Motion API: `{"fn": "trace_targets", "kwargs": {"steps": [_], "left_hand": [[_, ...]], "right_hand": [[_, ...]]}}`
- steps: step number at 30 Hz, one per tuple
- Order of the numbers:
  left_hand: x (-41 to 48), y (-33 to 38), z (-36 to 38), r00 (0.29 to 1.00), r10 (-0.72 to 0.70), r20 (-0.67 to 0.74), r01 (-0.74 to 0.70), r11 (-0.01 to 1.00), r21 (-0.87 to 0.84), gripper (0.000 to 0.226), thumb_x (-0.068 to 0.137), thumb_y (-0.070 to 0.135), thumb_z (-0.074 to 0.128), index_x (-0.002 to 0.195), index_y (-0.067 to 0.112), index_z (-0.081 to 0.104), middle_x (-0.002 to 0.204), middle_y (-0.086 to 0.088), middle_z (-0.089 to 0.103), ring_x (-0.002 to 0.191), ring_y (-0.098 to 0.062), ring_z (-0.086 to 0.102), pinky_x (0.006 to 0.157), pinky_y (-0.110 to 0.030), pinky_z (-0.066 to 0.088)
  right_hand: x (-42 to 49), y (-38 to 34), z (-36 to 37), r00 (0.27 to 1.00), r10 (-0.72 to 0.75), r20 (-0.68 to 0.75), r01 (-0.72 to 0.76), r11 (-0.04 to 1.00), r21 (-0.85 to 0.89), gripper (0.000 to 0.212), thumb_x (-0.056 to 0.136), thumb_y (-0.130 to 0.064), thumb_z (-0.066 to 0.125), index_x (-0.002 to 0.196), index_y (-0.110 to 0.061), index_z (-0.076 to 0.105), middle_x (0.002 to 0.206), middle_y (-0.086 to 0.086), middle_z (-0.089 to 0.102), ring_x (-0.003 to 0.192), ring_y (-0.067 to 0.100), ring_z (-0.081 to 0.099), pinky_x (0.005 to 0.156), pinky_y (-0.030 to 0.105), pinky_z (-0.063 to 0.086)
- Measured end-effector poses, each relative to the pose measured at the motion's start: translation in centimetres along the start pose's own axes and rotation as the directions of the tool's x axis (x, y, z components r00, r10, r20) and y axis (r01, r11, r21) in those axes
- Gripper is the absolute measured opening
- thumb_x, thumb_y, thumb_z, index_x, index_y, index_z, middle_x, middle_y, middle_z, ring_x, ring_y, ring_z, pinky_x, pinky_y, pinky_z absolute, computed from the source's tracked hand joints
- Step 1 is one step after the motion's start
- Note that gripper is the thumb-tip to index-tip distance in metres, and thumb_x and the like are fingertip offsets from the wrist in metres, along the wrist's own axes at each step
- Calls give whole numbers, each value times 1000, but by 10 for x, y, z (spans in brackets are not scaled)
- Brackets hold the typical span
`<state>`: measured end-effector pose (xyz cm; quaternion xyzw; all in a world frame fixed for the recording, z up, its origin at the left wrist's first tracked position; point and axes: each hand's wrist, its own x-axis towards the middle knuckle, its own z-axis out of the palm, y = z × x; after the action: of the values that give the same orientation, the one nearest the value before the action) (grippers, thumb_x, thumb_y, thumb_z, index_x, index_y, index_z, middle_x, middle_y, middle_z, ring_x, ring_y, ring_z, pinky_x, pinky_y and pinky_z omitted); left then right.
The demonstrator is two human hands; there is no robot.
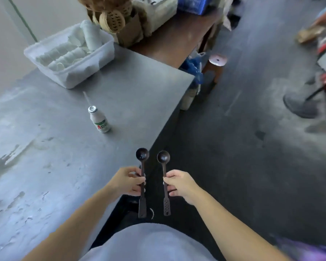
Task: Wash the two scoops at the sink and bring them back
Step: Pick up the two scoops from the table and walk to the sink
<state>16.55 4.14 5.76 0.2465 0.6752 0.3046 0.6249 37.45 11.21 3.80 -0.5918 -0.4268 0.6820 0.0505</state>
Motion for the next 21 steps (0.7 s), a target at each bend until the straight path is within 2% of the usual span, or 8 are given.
{"fn": "trace_targets", "kwargs": {"steps": [3,6,8,12,15,18,21], "left_hand": [[1,-1,67,992,1,129,-22,988,155,7,90,3,66,92,-3,62,82,-21,69,67,-34,71,65,-44,62],[-1,-6,139,954,-40,298,-46,961,274,7,90,2,66,94,-3,63,83,-20,69,69,-34,72,66,-42,61],[-8,-12,190,907,-76,414,-79,935,346,2,89,0,65,89,0,63,81,-20,67,67,-34,69,62,-38,59],[-31,-27,287,792,-174,585,-185,845,502,8,88,1,66,83,6,63,80,-18,67,64,-32,70,62,-37,61],[-55,-39,347,701,-246,669,-273,775,571,7,89,3,66,85,7,63,81,-17,68,64,-31,70,64,-39,62],[-80,-55,393,603,-328,727,-348,712,610,5,89,1,66,94,0,64,81,-18,68,66,-33,70,70,-45,62],[-102,-70,429,526,-401,750,-416,648,638,6,89,0,66,93,4,65,81,-17,68,65,-30,69,68,-44,63]], "right_hand": [[-49,55,-46,989,16,-149,13,981,192,19,90,-17,67,106,-8,69,88,8,73,74,19,67,58,26,55],[-100,113,-81,951,61,-302,65,918,392,20,90,-17,68,108,-8,67,88,7,72,72,18,66,56,26,53],[-137,155,-97,910,117,-397,115,850,514,17,90,-17,69,105,-10,67,86,6,72,70,18,65,57,27,52],[-208,231,-112,799,259,-543,253,675,693,7,92,-14,67,98,-15,64,85,4,72,70,18,63,58,27,50],[-250,275,-109,716,361,-597,354,549,757,7,94,-11,63,95,-17,63,84,3,71,68,16,63,57,26,49],[-280,306,-101,654,448,-610,433,440,787,9,94,-9,61,92,-18,62,83,1,70,65,13,64,57,26,49],[-300,329,-93,605,521,-603,503,338,796,13,95,-9,60,88,-20,60,81,-2,70,62,11,66,58,26,50]]}}
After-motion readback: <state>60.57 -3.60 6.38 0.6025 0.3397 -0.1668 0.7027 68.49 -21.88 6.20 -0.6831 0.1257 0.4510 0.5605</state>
